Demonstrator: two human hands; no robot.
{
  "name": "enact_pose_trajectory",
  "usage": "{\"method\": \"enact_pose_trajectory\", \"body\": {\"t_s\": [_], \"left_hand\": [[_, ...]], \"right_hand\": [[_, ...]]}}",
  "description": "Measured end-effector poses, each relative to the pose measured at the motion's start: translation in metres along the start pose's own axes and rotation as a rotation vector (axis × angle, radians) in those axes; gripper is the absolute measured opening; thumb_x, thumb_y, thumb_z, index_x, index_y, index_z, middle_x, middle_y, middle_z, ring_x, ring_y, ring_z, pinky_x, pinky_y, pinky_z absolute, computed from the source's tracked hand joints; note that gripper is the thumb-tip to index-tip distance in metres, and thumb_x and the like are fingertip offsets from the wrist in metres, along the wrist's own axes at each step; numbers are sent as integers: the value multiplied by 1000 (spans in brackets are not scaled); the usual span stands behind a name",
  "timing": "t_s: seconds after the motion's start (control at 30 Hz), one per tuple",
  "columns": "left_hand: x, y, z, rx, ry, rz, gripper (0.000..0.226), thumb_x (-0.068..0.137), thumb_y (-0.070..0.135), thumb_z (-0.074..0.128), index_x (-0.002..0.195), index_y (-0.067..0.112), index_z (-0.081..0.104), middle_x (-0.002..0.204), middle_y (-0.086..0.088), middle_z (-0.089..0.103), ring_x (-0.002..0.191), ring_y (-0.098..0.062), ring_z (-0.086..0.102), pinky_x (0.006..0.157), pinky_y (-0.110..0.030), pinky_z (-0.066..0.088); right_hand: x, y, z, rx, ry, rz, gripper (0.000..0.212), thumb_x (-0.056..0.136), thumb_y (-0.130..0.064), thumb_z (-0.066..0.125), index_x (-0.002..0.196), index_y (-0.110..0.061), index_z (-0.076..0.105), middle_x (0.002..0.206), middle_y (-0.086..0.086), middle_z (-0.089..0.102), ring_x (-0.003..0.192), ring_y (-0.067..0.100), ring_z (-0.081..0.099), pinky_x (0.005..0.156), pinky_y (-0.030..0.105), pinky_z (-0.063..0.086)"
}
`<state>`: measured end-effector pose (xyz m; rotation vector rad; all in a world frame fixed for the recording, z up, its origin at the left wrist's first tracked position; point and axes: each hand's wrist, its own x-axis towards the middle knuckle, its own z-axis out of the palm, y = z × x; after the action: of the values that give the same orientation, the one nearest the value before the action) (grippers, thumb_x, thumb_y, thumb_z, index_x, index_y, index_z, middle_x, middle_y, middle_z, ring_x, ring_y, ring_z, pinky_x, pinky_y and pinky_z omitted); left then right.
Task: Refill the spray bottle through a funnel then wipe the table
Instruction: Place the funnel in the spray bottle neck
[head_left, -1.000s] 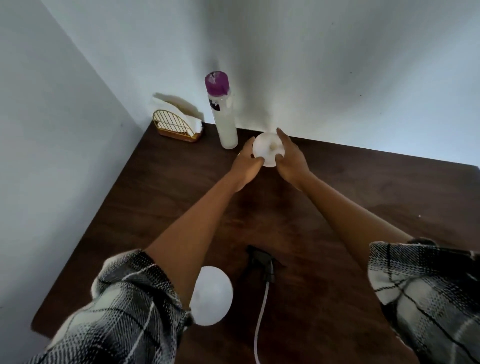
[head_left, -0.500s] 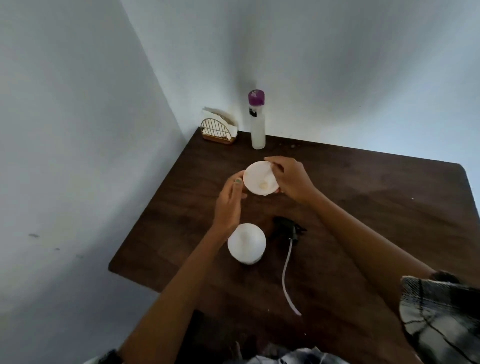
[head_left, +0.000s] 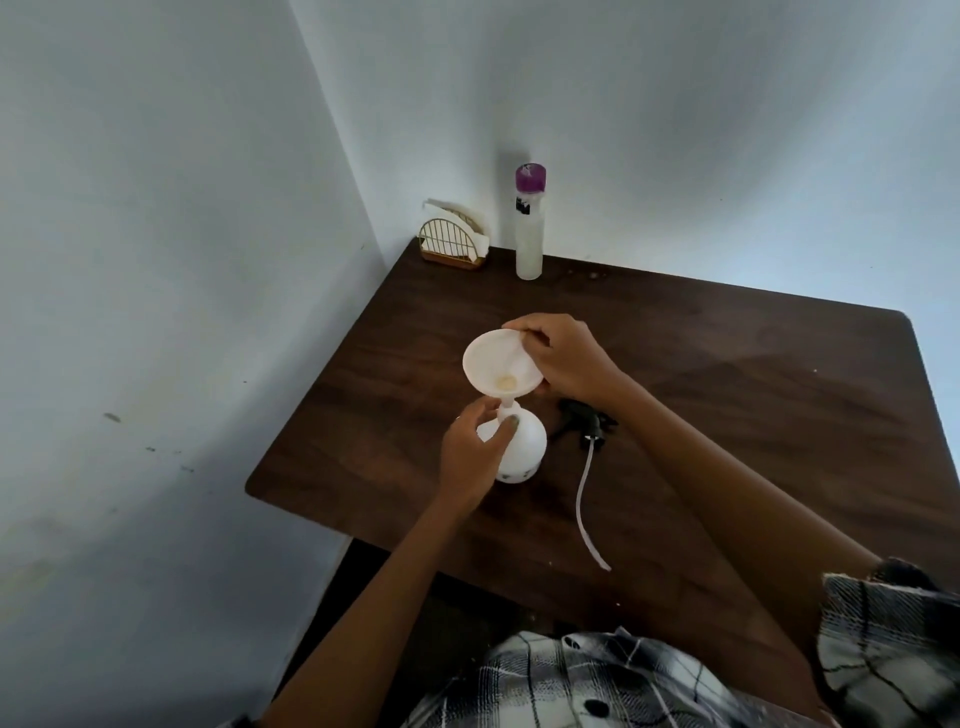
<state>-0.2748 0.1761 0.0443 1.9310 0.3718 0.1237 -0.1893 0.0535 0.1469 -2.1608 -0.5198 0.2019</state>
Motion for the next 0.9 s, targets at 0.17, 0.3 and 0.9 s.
{"method": "enact_pose_trajectory", "body": {"t_s": [0.17,0.3,0.9], "left_hand": [[1,3,-1,35,57,24,31,85,32,65,113,17,65,114,-2,68,104,-14,62,90,-33,52],[3,2,-1,73,97,33,31,84,32,67,110,15,67,111,-3,70,102,-16,64,89,-34,53],[2,0,-3,25,11,-32,45,81,28,71,121,12,59,121,-7,65,110,-21,60,93,-35,51]], "right_hand": [[-3,4,6,-47,-1,-10,33,98,-8,38,124,-7,58,125,8,61,95,8,54,55,7,46],[-5,7,9,-55,21,0,33,98,-8,38,124,-6,58,125,9,61,108,16,56,74,14,46],[-3,30,17,-83,-18,64,35,97,-24,43,130,-15,53,126,3,60,93,10,57,66,18,49]]}}
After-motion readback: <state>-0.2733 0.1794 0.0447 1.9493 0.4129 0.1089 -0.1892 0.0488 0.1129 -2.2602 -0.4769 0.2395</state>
